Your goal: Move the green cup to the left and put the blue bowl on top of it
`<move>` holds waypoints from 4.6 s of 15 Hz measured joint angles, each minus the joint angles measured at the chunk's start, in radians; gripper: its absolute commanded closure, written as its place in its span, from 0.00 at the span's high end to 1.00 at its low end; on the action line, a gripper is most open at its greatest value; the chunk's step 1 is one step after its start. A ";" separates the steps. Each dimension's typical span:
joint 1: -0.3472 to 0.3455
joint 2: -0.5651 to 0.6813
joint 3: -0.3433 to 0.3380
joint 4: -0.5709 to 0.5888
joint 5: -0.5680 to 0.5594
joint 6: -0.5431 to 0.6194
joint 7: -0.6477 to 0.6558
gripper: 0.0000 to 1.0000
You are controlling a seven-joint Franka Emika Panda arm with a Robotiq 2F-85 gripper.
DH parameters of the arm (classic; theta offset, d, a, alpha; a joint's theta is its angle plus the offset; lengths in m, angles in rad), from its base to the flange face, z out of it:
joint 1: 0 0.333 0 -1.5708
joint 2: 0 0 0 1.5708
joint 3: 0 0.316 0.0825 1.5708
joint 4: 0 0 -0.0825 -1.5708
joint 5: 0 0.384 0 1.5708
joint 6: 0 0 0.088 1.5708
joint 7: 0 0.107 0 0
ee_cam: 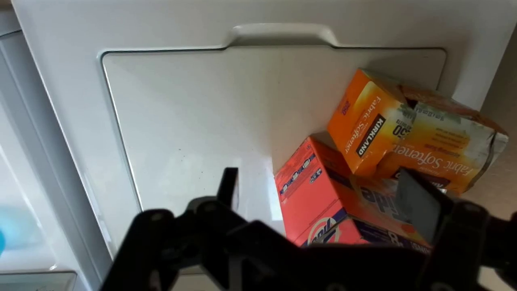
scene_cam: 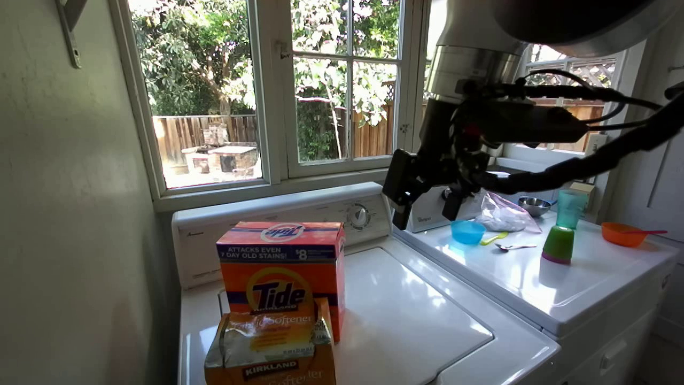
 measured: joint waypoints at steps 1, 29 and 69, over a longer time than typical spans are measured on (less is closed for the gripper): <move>-0.012 -0.001 0.000 0.002 -0.009 0.017 0.017 1.00; -0.649 0.029 -0.059 0.054 -0.379 0.153 0.435 1.00; -0.620 1.208 -0.458 0.931 -0.883 -0.092 1.322 1.00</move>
